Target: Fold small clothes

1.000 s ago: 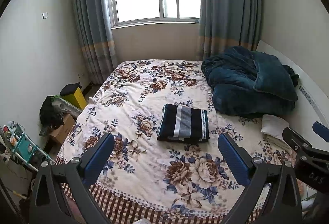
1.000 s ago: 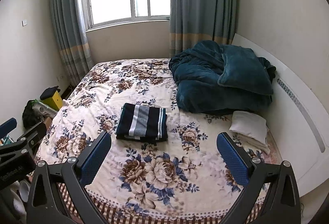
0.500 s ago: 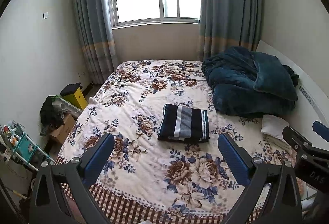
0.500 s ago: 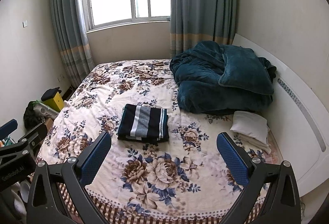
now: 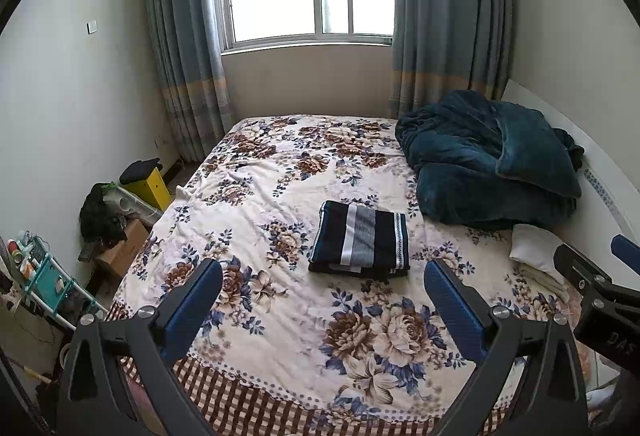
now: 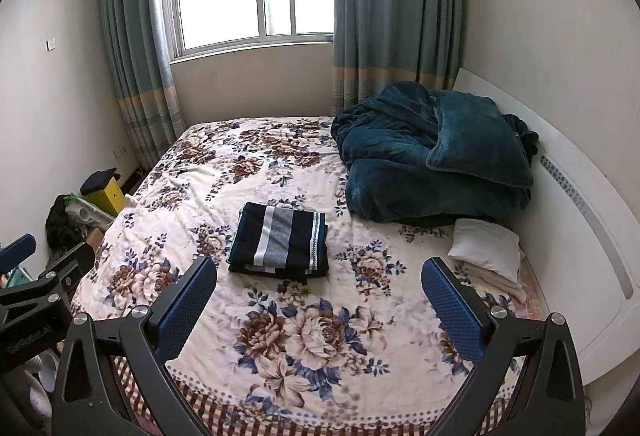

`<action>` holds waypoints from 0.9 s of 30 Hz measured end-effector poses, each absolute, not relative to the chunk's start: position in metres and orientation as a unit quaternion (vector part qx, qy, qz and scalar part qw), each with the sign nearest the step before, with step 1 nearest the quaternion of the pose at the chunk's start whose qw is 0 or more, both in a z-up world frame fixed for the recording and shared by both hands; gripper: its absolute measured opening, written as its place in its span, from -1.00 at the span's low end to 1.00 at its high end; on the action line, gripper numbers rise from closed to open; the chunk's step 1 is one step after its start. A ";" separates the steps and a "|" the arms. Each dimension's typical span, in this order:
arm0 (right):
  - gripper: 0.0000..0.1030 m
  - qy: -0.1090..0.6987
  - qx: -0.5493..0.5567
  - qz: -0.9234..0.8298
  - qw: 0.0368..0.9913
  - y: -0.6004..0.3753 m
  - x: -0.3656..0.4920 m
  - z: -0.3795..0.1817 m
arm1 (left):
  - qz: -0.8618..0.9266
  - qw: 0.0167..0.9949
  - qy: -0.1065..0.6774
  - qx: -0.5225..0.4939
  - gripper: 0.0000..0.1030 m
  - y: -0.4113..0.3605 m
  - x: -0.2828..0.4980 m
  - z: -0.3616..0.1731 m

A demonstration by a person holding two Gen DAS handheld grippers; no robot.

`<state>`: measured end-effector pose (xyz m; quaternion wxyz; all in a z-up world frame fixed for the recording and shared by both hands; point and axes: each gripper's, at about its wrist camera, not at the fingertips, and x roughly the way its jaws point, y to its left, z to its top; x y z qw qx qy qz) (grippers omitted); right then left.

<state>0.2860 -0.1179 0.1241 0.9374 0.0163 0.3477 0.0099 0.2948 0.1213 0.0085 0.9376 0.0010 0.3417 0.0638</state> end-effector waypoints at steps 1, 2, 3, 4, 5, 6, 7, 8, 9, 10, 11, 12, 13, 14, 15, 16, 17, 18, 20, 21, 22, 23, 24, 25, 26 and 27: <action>1.00 0.347 0.017 0.010 0.937 -0.118 0.286 0.124 | 0.064 0.938 0.342 0.001 1.00 0.120 0.295 0.008; 1.00 0.347 0.015 0.010 0.938 -0.118 0.287 0.124 | 0.064 0.938 0.342 0.001 1.00 0.120 0.295 0.008; 1.00 0.347 0.014 0.011 0.938 -0.118 0.287 0.124 | 0.063 0.938 0.341 0.001 1.00 0.120 0.295 0.008; 1.00 0.347 0.016 0.009 0.938 -0.117 0.286 0.124 | 0.063 0.938 0.342 0.002 1.00 0.120 0.295 0.008; 1.00 0.347 0.016 0.010 0.938 -0.118 0.286 0.124 | 0.063 0.938 0.341 0.003 1.00 0.120 0.295 0.008; 1.00 0.347 0.015 0.011 0.938 -0.118 0.287 0.124 | 0.063 0.938 0.341 0.003 1.00 0.120 0.295 0.008; 1.00 0.347 0.016 0.011 0.938 -0.118 0.287 0.124 | 0.063 0.938 0.341 0.003 1.00 0.119 0.296 0.009; 1.00 0.347 0.016 0.011 0.938 -0.118 0.288 0.124 | 0.063 0.938 0.340 0.004 1.00 0.118 0.297 0.009; 1.00 0.347 0.014 0.012 0.938 -0.118 0.288 0.124 | 0.063 0.938 0.340 0.003 1.00 0.117 0.298 0.009; 1.00 0.348 0.014 0.011 0.937 -0.118 0.288 0.124 | 0.063 0.938 0.340 0.003 1.00 0.117 0.298 0.009; 1.00 0.348 0.015 0.010 0.937 -0.118 0.287 0.124 | 0.064 0.938 0.340 0.004 1.00 0.117 0.298 0.009; 1.00 0.346 0.015 0.009 0.938 -0.118 0.288 0.124 | 0.065 0.939 0.338 0.003 1.00 0.117 0.298 0.010; 1.00 0.346 0.014 0.010 0.938 -0.118 0.289 0.124 | 0.065 0.939 0.338 0.002 1.00 0.117 0.298 0.010; 1.00 0.347 0.012 0.011 0.938 -0.117 0.289 0.123 | 0.066 0.939 0.338 0.002 1.00 0.117 0.298 0.010; 1.00 0.349 0.011 0.011 0.937 -0.116 0.290 0.122 | 0.068 0.939 0.338 0.002 1.00 0.117 0.299 0.010; 1.00 0.349 0.011 0.012 0.937 -0.115 0.290 0.122 | 0.066 0.939 0.338 0.003 1.00 0.117 0.299 0.010; 1.00 0.349 0.011 0.013 0.937 -0.116 0.291 0.122 | 0.067 0.939 0.338 0.002 1.00 0.116 0.299 0.011; 1.00 0.349 0.011 0.013 0.937 -0.116 0.291 0.122 | 0.067 0.939 0.339 0.002 1.00 0.116 0.299 0.011; 1.00 0.349 0.011 0.013 0.937 -0.116 0.291 0.122 | 0.067 0.939 0.339 0.003 1.00 0.116 0.299 0.011; 1.00 0.348 0.010 0.013 0.937 -0.116 0.291 0.122 | 0.066 0.938 0.339 0.003 1.00 0.116 0.299 0.011; 1.00 0.348 0.010 0.014 0.937 -0.116 0.291 0.122 | 0.068 0.939 0.338 0.002 1.00 0.116 0.298 0.010; 1.00 0.348 0.011 0.013 0.937 -0.116 0.291 0.122 | 0.068 0.938 0.339 0.002 1.00 0.116 0.299 0.011; 1.00 0.348 0.011 0.014 0.937 -0.116 0.291 0.122 | 0.067 0.938 0.339 0.002 1.00 0.115 0.299 0.011; 1.00 0.348 0.011 0.014 0.937 -0.116 0.292 0.122 | 0.069 0.938 0.339 0.002 1.00 0.116 0.298 0.011; 1.00 0.349 0.010 0.014 0.937 -0.116 0.292 0.122 | 0.070 0.939 0.338 0.002 1.00 0.116 0.298 0.011; 1.00 0.348 0.010 0.014 0.937 -0.116 0.292 0.122 | 0.070 0.938 0.338 0.001 1.00 0.115 0.298 0.010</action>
